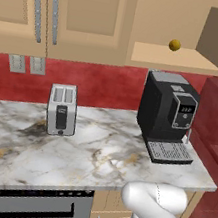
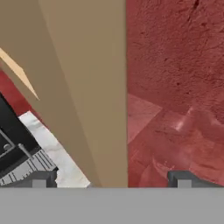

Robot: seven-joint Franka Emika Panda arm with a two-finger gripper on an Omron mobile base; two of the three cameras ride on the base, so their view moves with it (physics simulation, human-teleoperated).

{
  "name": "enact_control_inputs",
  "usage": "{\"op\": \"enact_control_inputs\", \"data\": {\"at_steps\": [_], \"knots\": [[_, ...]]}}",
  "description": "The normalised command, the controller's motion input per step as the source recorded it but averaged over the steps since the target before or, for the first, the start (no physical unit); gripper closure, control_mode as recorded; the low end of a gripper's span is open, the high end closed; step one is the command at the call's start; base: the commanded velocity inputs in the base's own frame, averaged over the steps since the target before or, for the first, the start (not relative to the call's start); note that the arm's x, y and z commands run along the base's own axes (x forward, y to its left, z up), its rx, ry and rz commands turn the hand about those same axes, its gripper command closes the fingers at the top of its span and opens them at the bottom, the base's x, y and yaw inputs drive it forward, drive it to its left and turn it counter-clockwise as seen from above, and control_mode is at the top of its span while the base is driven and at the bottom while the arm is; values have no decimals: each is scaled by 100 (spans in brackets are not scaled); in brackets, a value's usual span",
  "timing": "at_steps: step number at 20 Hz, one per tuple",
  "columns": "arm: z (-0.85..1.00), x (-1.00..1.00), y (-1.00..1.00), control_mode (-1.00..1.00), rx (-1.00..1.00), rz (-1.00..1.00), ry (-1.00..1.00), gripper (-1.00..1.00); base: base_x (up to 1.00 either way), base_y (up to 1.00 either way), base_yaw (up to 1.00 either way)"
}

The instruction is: Pick the lemon from the counter and place it in the cabinet. Then close the cabinet.

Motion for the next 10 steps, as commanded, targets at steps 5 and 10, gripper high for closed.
{"op": "enact_control_inputs", "data": {"at_steps": [5, 10], "knots": [[0, 64, -34, -100, 1, 30, -1, -100, 0, 0, 0], [0, 71, -44, -100, 0, 22, 0, -100, 0, 0, 0]]}}
